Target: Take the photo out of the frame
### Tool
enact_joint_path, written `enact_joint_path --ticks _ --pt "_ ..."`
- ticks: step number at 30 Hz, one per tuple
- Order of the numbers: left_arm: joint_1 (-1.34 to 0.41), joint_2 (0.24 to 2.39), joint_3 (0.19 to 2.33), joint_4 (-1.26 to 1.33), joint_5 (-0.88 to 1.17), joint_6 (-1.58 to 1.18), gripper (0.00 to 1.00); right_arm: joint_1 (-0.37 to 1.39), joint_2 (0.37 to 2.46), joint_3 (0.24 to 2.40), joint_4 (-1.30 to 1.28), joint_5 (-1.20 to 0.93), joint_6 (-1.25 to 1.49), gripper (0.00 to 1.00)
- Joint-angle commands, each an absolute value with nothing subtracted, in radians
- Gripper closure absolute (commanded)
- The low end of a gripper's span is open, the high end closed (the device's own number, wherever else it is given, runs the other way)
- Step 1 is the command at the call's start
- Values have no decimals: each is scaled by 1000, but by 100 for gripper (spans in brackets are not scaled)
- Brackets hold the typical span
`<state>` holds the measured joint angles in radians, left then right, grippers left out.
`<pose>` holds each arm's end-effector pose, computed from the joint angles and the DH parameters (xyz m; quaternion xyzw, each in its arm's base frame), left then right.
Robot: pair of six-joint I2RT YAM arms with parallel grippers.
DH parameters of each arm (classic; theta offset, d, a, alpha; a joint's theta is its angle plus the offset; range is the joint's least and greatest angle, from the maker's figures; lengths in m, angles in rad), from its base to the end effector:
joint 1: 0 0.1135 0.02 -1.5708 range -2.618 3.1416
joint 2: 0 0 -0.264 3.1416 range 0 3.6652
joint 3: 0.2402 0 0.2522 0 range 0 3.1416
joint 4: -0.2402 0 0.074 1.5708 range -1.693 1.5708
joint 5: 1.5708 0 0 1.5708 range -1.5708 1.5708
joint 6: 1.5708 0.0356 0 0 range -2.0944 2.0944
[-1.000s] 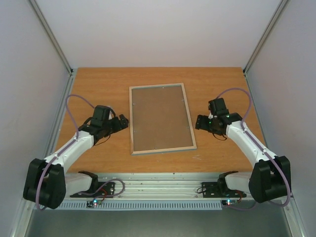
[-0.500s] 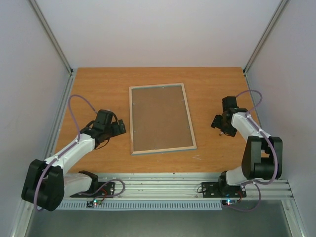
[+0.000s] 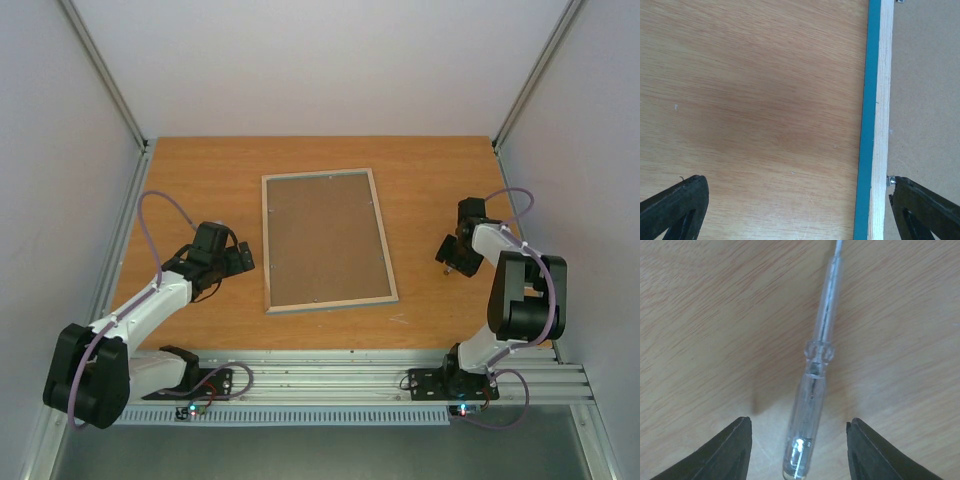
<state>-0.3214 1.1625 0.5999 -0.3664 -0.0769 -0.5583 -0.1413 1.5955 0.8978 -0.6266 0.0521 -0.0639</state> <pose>0.2095 -0.0669 0.1882 -0.1241 0.9402 -0.1012 0.3007 0.2765 -0.0412 0.1598 0.0416 0.9912 -0.0383 0.1196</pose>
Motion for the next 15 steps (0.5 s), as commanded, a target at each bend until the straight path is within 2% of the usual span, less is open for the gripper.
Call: enact_joint_path --ticks 1,15 --pt "-324 1142 588 -354 -96 -535 1 -148 1632 917 -602 27 -76 48" --pt "-324 1117 589 -365 -97 -528 1 -150 1686 929 -625 58 -102 64"
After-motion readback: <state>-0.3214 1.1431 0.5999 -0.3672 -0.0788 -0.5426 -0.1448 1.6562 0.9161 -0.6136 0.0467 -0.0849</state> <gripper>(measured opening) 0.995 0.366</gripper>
